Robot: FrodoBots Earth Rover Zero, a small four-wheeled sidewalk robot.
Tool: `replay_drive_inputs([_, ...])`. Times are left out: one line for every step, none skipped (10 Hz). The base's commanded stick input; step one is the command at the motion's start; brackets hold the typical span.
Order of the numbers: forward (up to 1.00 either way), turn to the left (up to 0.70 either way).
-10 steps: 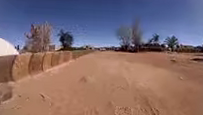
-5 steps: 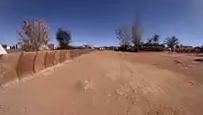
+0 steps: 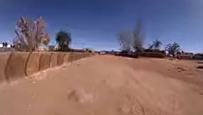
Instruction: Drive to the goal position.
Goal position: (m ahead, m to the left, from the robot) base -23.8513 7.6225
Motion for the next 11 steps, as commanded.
replay_drive_inputs([0.70, 0.00])
replay_drive_inputs([0.70, 0.00])
replay_drive_inputs([0.70, -0.11])
replay_drive_inputs([0.70, -0.27])
replay_drive_inputs([0.70, -0.35])
replay_drive_inputs([0.70, -0.35])
replay_drive_inputs([0.70, -0.27])
replay_drive_inputs([0.70, -0.10])
replay_drive_inputs([0.70, 0.00])
replay_drive_inputs([0.70, 0.00])
replay_drive_inputs([0.70, 0.00])
